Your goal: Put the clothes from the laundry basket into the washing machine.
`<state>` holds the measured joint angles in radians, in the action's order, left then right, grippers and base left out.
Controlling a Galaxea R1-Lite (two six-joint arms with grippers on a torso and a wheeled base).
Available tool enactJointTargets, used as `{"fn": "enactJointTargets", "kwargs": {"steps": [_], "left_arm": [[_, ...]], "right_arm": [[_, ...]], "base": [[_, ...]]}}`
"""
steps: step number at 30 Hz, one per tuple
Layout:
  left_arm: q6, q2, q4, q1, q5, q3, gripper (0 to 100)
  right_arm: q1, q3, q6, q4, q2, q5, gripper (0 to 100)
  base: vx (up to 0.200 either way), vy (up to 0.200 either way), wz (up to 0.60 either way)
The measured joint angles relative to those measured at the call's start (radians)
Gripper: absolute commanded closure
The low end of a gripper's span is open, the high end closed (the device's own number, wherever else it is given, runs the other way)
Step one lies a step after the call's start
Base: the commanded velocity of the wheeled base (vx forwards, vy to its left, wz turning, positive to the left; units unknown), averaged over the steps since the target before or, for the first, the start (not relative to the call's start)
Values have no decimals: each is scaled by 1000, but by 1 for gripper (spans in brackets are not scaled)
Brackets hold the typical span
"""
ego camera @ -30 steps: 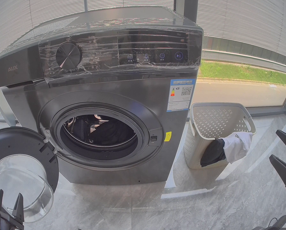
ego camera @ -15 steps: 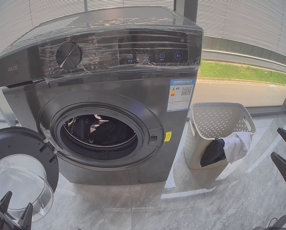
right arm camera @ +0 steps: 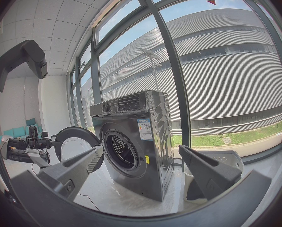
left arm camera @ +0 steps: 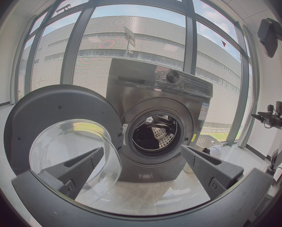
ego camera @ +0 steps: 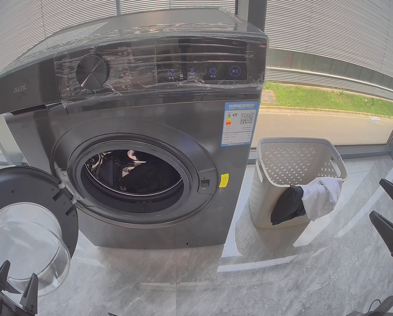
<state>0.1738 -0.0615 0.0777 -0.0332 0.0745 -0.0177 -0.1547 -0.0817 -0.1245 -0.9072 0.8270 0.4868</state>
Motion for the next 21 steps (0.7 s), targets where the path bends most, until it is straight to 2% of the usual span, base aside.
{"fn": "enactJointTargets", "kwargs": {"steps": [5,13,21], "left_arm": [[0,3,0,0,3,0,0],[1,31,0,20,2,0,0],[-3,45,-4,29,23,0,0]], "right_arm": [[3,8,-1,0,2,0,0],[14,16,0,-1,-1,1,0],[17,21,0,0,0,1,0]], "base": [[-200,-200,0],[0,0,0],[0,0,0]]}}
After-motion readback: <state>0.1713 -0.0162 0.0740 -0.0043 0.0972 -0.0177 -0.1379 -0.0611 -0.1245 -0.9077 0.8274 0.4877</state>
